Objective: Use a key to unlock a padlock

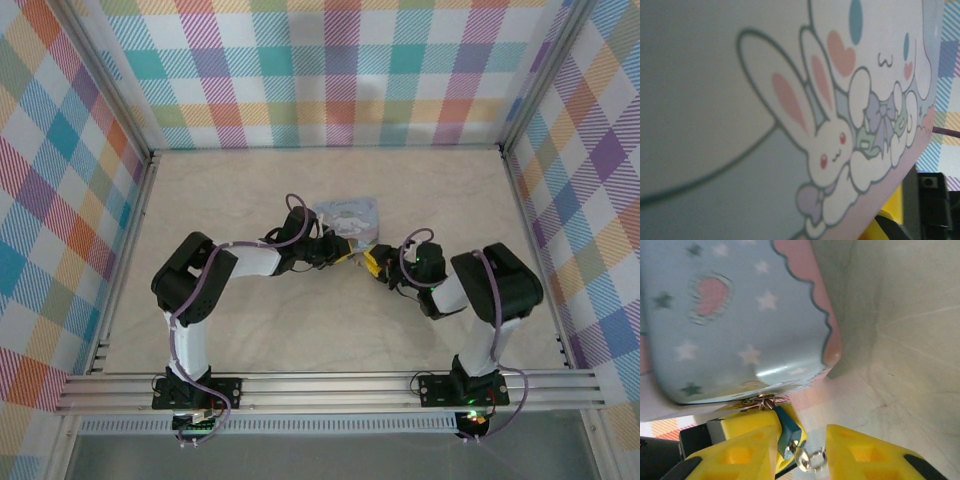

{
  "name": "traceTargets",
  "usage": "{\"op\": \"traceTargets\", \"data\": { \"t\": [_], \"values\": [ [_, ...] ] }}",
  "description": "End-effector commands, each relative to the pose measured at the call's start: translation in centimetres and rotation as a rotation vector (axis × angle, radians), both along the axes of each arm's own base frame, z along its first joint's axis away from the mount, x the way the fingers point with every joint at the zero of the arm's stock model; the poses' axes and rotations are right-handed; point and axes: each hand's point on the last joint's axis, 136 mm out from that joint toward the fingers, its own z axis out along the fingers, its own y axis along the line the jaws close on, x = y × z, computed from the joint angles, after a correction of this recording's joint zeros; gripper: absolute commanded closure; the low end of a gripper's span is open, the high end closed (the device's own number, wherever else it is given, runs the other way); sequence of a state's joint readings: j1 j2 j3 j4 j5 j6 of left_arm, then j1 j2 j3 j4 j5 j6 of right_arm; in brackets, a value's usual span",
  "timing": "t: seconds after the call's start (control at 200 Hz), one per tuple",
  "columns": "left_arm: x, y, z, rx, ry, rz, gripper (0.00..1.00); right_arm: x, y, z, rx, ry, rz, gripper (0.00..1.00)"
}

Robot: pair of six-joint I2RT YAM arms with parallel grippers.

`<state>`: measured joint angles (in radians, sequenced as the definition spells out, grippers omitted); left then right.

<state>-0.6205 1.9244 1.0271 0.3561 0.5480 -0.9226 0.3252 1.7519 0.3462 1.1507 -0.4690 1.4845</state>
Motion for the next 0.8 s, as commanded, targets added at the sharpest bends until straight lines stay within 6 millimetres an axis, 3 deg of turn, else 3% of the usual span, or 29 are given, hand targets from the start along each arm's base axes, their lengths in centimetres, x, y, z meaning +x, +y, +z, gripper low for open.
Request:
{"op": "traceTargets", "data": {
  "t": [0.0,0.11,0.345,0.515,0.795],
  "values": [
    [0.0,-0.3,2.7,-0.001,-0.038,-0.022,0.87,-2.3,-0.2,-0.6,-0.134,-0.007,0.110,0.67],
    [0.2,-0.1,3.2,0.020,-0.046,-0.008,0.86,-3.9,-1.2,-0.7,-0.303,0.006,0.174,0.67],
    [0.3,-0.3,4.4,0.035,-0.047,-0.001,0.85,-4.9,-2.5,1.9,-0.579,-0.118,0.289,0.67],
    [0.3,-0.6,4.8,0.036,-0.039,-0.009,0.85,-4.8,-0.6,3.8,-0.753,-0.269,0.419,0.66],
    [0.2,-0.7,4.7,0.034,-0.031,-0.007,0.85,-4.0,1.8,4.5,-0.888,-0.386,0.531,0.58]
  ]
}}
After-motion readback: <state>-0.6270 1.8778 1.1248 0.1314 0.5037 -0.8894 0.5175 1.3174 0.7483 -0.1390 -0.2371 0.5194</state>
